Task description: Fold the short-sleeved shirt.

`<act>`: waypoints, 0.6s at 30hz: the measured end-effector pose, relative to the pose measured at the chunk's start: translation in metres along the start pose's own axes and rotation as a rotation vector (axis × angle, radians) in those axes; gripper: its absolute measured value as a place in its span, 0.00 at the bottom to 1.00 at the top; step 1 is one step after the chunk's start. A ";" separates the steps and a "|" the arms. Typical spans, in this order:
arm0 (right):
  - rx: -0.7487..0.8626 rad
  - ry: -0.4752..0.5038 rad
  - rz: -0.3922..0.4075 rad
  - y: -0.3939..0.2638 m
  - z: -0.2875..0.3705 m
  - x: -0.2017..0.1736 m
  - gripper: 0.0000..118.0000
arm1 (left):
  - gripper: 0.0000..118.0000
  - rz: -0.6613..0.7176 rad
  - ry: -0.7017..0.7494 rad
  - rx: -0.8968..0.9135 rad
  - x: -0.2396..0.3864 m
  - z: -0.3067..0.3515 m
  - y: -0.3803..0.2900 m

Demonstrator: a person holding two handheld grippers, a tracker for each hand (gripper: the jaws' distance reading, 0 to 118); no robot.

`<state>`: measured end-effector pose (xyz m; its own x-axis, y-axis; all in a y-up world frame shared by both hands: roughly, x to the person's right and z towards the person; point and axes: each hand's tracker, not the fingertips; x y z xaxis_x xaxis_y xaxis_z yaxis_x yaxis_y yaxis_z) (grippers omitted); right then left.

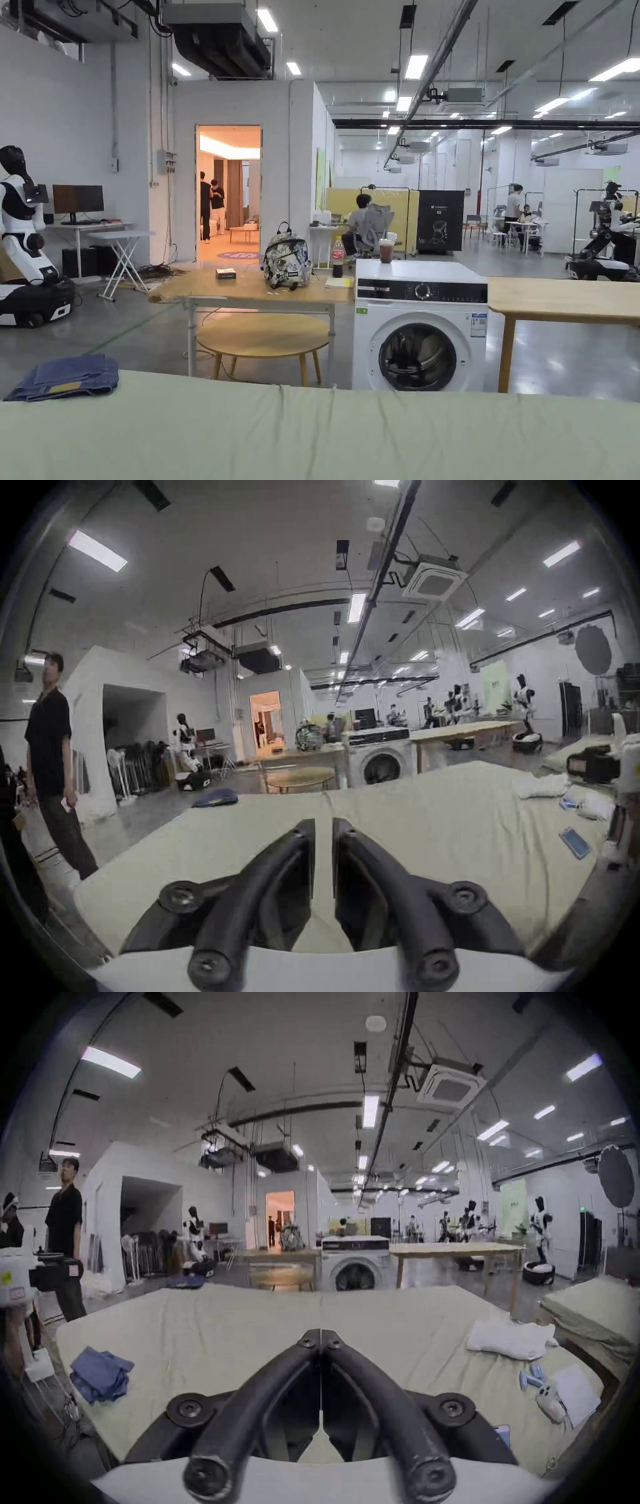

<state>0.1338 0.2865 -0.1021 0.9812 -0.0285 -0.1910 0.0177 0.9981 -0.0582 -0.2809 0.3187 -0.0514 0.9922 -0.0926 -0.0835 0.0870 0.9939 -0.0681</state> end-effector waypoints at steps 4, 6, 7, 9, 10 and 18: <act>-0.011 -0.027 0.020 -0.014 0.005 -0.005 0.00 | 0.00 0.009 0.052 0.023 0.013 0.023 -0.001; -0.041 -0.050 0.027 -0.018 0.002 -0.008 0.00 | 0.00 0.010 0.108 0.037 0.016 0.029 -0.002; -0.051 -0.051 0.031 -0.020 0.001 -0.010 0.00 | 0.00 0.022 0.086 0.041 0.019 0.029 0.000; -0.062 -0.037 0.032 -0.022 0.002 -0.012 0.00 | 0.00 0.030 0.024 0.050 0.020 0.028 0.000; -0.071 -0.035 0.029 -0.022 -0.001 -0.012 0.00 | 0.00 0.031 0.033 0.046 0.023 0.026 0.000; -0.090 -0.049 0.009 -0.019 0.000 -0.012 0.00 | 0.00 0.111 -0.019 0.020 0.012 0.020 0.000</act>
<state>0.1216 0.2676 -0.0982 0.9895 -0.0144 -0.1436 -0.0066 0.9895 -0.1446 -0.2675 0.3186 -0.0323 0.9973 0.0189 -0.0705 -0.0218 0.9990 -0.0399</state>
